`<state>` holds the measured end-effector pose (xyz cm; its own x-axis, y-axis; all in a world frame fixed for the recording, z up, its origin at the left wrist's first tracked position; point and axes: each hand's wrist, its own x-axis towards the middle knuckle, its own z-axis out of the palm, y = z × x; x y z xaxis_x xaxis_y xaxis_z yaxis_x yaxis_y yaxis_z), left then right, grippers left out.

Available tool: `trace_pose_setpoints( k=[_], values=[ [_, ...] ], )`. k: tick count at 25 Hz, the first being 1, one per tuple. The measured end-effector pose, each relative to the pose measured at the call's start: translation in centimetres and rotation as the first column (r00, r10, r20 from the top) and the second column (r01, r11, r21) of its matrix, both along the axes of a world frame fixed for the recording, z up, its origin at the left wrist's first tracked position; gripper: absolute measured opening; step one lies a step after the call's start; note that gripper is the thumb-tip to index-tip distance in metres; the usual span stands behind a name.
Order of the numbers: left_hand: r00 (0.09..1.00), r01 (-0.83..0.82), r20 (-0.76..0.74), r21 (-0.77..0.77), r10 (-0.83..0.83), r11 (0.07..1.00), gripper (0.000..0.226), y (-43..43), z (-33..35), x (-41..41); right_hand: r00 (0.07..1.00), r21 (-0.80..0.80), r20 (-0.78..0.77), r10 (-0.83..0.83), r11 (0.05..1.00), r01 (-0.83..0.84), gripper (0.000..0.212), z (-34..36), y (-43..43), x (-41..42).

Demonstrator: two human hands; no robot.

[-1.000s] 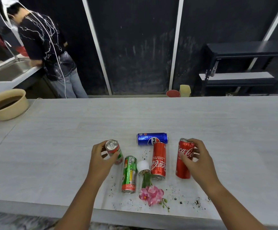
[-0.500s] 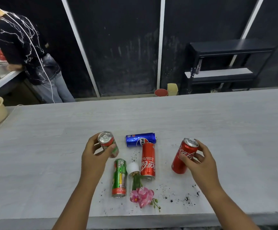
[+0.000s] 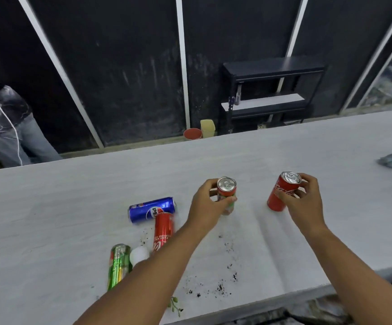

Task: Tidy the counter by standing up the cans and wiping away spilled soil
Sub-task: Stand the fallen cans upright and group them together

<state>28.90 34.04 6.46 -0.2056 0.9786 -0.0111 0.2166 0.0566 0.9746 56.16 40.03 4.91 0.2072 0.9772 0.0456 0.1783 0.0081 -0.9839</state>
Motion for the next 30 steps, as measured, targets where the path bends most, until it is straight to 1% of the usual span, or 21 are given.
trace_pose_setpoints(
  k=[3, 6, 10, 14, 16, 18, 20, 21, 22, 24, 26, 28, 30],
  values=[
    [0.996, 0.082, -0.044, -0.025, -0.083, 0.996, 0.049, 3.0, -1.1, 4.2, 1.000, 0.013, 0.013, -0.027, 1.000, 0.027, 0.068, -0.6, 2.3, 2.2],
    [0.991, 0.109, -0.068, -0.040, -0.112, 0.993, 0.051, 5.8, -2.0, 7.8, 0.999, 0.025, 0.043, -0.010, 1.000, 0.009, 0.067, -1.0, 4.3, 4.0],
    [0.988, 0.124, -0.091, -0.048, -0.128, 0.991, 0.057, 8.3, -3.0, 10.8, 0.991, -0.054, 0.129, 0.039, 0.998, -0.032, 0.065, -2.2, 5.6, 5.6],
    [0.977, 0.140, -0.159, -0.022, -0.142, 0.990, 0.062, 9.7, -4.1, 12.2, 0.986, -0.122, 0.156, 0.065, 0.991, -0.046, 0.062, -3.5, 6.5, 6.5],
    [0.973, 0.136, -0.186, -0.023, -0.138, 0.990, 0.061, 10.1, -4.6, 12.6, 0.984, -0.144, 0.162, 0.075, 0.988, -0.051, 0.064, -3.9, 6.7, 6.5],
    [0.972, 0.136, -0.184, -0.050, -0.143, 0.989, 0.065, 10.2, -5.1, 12.6, 0.985, -0.163, 0.160, 0.068, 0.986, -0.042, 0.074, -4.4, 6.4, 6.3],
    [0.970, 0.143, -0.187, -0.090, -0.157, 0.986, 0.077, 9.4, -5.6, 12.0, 0.993, -0.173, 0.116, 0.036, 0.985, -0.016, 0.091, -5.1, 5.1, 6.2],
    [0.967, 0.142, -0.197, -0.101, -0.159, 0.985, 0.081, 8.7, -6.0, 11.2, 0.996, -0.174, 0.094, 0.000, 0.985, 0.016, 0.097, -5.4, 4.1, 6.0],
    [0.965, 0.139, -0.211, -0.098, -0.157, 0.985, 0.080, 8.0, -6.4, 10.1, 0.996, -0.169, 0.079, -0.045, 0.984, 0.057, 0.098, -5.6, 2.9, 5.8],
    [0.960, 0.133, -0.240, -0.073, -0.147, 0.988, 0.071, 6.1, -6.8, 7.4, 0.989, -0.156, 0.073, -0.126, 0.978, 0.136, 0.092, -6.1, 0.4, 4.9],
    [0.957, 0.112, -0.266, -0.041, -0.119, 0.993, 0.063, 4.1, -6.4, 4.4, 0.983, -0.145, 0.105, -0.153, 0.975, 0.168, 0.084, -6.2, -2.3, 3.3],
    [0.957, 0.077, -0.281, -0.003, -0.075, 0.997, 0.057, 2.1, -5.2, 1.6, 0.980, -0.133, 0.156, -0.122, 0.981, 0.143, 0.075, -5.8, -4.4, 1.2],
    [0.958, 0.006, -0.287, 0.025, 0.001, 1.000, 0.054, -0.3, -4.1, -1.9, 0.976, -0.111, 0.217, -0.021, 0.993, 0.046, 0.067, -5.2, -6.1, -1.9]
  ],
)
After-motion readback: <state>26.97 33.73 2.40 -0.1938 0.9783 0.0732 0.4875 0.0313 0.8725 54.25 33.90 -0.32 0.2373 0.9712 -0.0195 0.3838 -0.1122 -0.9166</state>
